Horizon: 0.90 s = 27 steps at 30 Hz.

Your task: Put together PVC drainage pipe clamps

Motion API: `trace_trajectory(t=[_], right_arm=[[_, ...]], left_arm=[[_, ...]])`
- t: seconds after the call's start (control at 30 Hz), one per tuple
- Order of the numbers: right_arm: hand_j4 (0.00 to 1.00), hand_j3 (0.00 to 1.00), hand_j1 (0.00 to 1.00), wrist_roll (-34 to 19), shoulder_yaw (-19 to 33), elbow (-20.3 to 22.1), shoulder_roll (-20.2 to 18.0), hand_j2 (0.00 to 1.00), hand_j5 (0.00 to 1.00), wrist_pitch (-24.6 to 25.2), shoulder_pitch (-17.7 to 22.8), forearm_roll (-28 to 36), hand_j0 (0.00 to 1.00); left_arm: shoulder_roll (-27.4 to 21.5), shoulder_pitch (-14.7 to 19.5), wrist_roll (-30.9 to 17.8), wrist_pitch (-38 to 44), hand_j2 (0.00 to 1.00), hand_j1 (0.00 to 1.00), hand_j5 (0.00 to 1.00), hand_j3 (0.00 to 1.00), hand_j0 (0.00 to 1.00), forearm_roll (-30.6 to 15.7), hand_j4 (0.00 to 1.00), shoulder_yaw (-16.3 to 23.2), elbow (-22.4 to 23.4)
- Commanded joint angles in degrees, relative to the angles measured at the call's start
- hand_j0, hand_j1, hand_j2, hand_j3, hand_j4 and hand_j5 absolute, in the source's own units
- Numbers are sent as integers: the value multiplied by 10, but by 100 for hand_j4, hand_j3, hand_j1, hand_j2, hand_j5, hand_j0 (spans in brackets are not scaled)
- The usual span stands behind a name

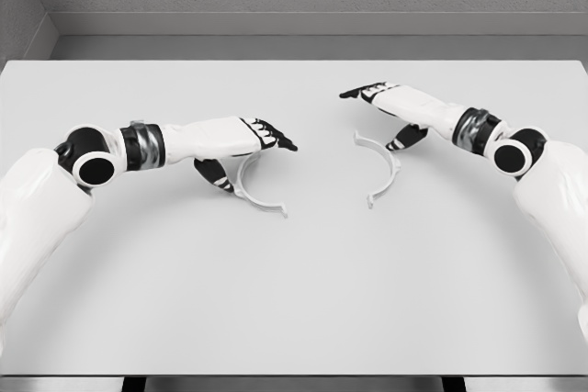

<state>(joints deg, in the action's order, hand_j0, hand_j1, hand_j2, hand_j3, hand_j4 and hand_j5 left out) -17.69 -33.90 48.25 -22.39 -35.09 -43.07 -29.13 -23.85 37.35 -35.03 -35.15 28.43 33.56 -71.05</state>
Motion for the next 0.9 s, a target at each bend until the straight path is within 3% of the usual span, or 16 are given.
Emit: trace_trajectory(t=[0.0, 0.17, 0.37, 0.5, 0.67, 0.7, 0.87], right_arm=[[100, 100, 100, 0, -6, 8, 0, 100, 100, 1, 0, 4, 100], [100, 100, 100, 0, -12, 21, 0, 100, 100, 1, 0, 4, 100], [100, 100, 100, 0, -18, 37, 0, 100, 100, 1, 1, 4, 100], [100, 100, 100, 0, -23, 41, 0, 100, 100, 1, 2, 4, 100], [100, 100, 100, 0, -24, 42, 0, 100, 100, 1, 1, 4, 100], [100, 100, 100, 0, -24, 43, 0, 100, 100, 1, 1, 5, 100], [100, 100, 100, 1, -15, 46, 0, 100, 100, 1, -1, 7, 100]], left_arm=[[0, 0, 0, 2, 100, 100, 100, 100, 100, -4, 100, -2, -1], [-6, 6, 0, 2, 100, 100, 100, 100, 100, -6, 100, -6, -4], [-22, 9, 0, 2, 100, 100, 100, 100, 100, -5, 100, -62, -2], [1, 13, 0, 2, 100, 100, 100, 100, 100, 1, 100, -90, 12], [34, 27, 0, 2, 100, 100, 100, 100, 100, 35, 100, -127, 93], [42, 40, 0, 2, 100, 100, 100, 100, 100, 39, 100, -133, 128], [68, 62, 0, 2, 100, 100, 100, 100, 100, 57, 100, -131, 199]])
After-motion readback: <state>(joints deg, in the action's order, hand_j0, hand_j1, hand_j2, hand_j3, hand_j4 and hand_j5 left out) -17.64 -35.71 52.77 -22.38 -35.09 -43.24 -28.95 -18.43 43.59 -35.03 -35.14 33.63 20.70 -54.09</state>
